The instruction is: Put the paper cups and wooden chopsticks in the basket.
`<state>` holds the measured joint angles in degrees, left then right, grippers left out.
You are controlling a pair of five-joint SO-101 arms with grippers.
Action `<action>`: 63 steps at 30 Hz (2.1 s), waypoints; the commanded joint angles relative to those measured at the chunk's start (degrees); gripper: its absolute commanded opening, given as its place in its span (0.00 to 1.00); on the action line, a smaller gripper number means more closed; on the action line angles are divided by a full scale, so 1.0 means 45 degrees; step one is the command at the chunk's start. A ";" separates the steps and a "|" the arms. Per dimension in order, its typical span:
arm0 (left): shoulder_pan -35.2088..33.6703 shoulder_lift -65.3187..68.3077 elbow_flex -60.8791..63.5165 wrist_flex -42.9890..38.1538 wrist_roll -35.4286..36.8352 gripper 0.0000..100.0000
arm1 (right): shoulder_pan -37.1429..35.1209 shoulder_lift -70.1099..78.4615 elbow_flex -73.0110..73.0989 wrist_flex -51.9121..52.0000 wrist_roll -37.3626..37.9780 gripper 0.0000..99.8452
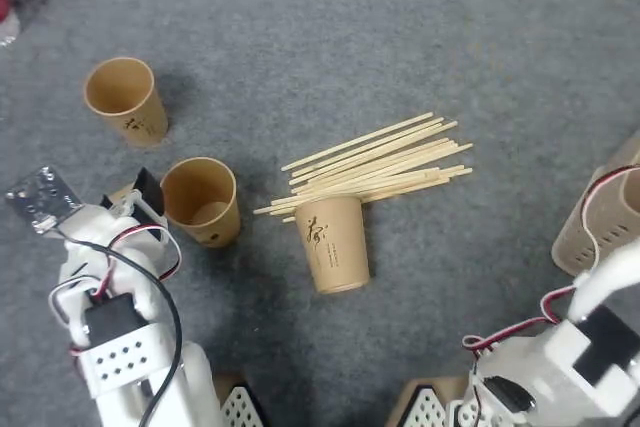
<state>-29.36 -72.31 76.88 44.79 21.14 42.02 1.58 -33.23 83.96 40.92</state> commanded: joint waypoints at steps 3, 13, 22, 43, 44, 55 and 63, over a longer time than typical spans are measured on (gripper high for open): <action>0.0059 -0.0176 -0.0049 -0.0274 0.0059 0.22 | -0.0576 -0.0166 -0.0586 -0.0205 -0.0098 0.10; 0.0059 -0.0176 -0.0049 -0.0274 0.0059 0.22 | -0.0830 -0.0166 -0.1446 0.0147 -0.0078 0.01; 0.0059 -0.0176 -0.0068 -0.0274 0.0059 0.22 | -0.1846 0.0400 -0.1758 0.1162 -0.0137 0.02; 0.0059 -0.0176 -0.0107 -0.0274 0.0059 0.22 | -0.2100 0.1514 -0.1700 0.1143 -0.0957 0.13; 0.0059 -0.0176 -0.0107 -0.0274 0.0059 0.22 | -0.2120 0.1670 -0.1700 0.1143 -0.0957 0.13; 0.0117 -0.0176 -0.0068 -0.0274 0.0059 0.22 | -0.2764 0.2335 -0.1739 0.1123 -0.2540 0.13; 0.0117 -0.0176 -0.0088 -0.0274 0.0059 0.22 | -0.2999 0.3233 -0.1582 0.1026 -0.3302 0.13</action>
<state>-29.36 -72.31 76.88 44.79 21.14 29.01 15.65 -39.38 88.88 27.03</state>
